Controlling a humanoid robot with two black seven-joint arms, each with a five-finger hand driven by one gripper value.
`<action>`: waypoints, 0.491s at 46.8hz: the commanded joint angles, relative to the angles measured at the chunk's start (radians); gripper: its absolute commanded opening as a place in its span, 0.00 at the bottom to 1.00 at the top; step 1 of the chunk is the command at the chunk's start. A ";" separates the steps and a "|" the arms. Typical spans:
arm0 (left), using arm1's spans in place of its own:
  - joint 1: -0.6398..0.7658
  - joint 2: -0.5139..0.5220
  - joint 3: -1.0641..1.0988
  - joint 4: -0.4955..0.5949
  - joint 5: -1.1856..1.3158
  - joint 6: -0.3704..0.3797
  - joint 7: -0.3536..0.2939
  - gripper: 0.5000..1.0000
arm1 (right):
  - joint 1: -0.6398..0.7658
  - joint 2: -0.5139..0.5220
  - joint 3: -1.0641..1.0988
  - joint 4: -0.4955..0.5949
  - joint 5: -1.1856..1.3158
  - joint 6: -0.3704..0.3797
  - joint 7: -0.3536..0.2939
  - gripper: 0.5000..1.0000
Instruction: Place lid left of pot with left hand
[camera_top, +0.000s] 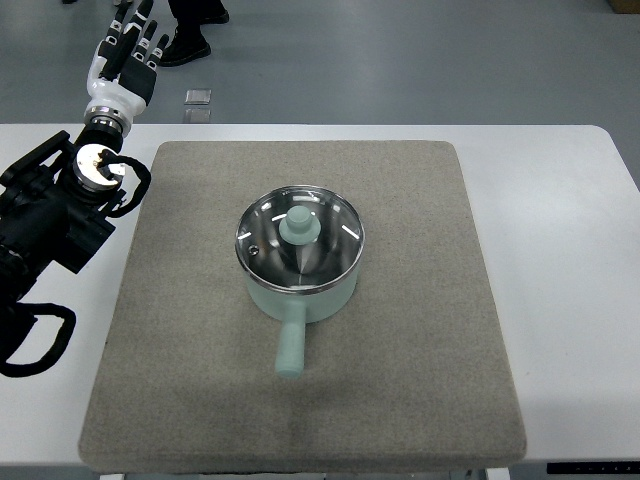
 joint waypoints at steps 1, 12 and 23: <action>0.001 0.000 -0.003 0.000 -0.001 -0.006 0.000 0.99 | 0.000 0.000 -0.001 0.000 0.000 0.000 0.000 0.85; 0.008 -0.002 -0.012 -0.001 -0.012 -0.006 -0.005 0.99 | 0.000 0.000 0.001 0.000 0.000 0.000 0.000 0.85; 0.005 -0.002 -0.003 -0.001 0.002 0.005 -0.005 0.99 | 0.000 0.000 -0.001 0.000 0.000 0.000 0.000 0.85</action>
